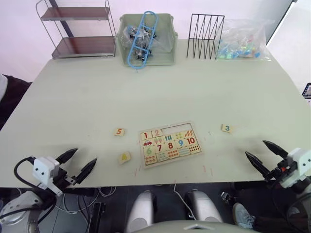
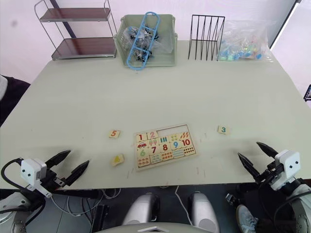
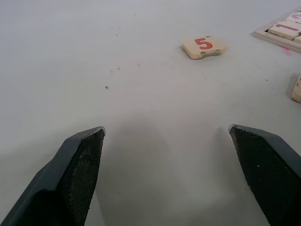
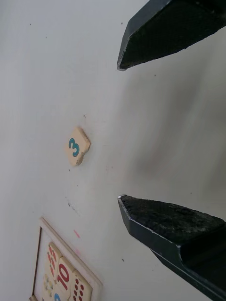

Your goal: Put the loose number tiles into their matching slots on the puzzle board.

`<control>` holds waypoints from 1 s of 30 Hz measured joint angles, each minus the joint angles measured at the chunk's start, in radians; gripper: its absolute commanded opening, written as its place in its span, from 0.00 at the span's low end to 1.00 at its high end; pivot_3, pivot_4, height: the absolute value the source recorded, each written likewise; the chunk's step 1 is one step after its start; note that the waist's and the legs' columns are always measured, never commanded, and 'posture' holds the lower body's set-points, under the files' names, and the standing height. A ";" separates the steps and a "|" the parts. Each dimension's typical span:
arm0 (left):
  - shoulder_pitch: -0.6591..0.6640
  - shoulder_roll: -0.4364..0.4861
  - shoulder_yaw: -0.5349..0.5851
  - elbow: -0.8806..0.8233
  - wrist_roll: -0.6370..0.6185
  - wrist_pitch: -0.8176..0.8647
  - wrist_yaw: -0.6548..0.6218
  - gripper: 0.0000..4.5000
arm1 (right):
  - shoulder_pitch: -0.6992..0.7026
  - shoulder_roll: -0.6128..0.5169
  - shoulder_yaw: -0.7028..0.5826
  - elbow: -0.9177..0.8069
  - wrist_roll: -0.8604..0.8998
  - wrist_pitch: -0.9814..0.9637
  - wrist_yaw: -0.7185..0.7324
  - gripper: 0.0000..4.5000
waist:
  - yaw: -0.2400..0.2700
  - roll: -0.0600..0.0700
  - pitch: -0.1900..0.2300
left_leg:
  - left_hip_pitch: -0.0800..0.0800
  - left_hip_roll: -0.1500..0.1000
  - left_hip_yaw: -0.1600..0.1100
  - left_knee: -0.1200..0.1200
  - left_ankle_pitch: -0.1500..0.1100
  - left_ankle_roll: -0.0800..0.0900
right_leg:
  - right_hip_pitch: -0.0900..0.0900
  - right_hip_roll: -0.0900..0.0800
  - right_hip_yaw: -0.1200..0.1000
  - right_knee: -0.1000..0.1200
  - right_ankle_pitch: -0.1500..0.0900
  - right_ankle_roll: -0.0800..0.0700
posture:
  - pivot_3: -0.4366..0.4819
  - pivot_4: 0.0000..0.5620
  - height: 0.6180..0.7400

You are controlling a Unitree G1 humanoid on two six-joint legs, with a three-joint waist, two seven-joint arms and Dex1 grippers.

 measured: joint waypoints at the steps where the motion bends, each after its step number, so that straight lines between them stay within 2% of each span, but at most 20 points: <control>1: 0.000 0.000 0.000 0.002 0.000 0.000 0.000 1.00 | -0.004 -0.001 0.000 0.007 0.000 -0.006 0.004 0.99 | 0.000 0.000 0.000 | 0.000 0.000 0.000 0.000 0.000 0.000 | 0.000 0.000 0.000 0.000 0.000 0.000 | 0.48 0.27 1.00; 16: 0.002 -0.001 -0.001 0.024 0.003 -0.038 -0.003 1.00 | -0.047 -0.011 0.000 0.111 0.000 -0.062 0.045 0.99 | 0.000 0.000 0.000 | 0.001 0.000 0.000 0.000 0.000 0.000 | 0.001 0.000 0.000 0.000 0.000 0.000 | 0.48 0.27 1.00; 30: 0.002 -0.001 -0.002 0.025 0.003 -0.043 -0.002 1.00 | -0.047 -0.015 0.002 0.133 0.000 -0.103 0.064 0.99 | 0.000 0.000 0.000 | 0.001 0.000 0.000 0.000 0.000 0.000 | 0.001 0.000 0.000 0.000 0.000 0.000 | 0.48 0.27 1.00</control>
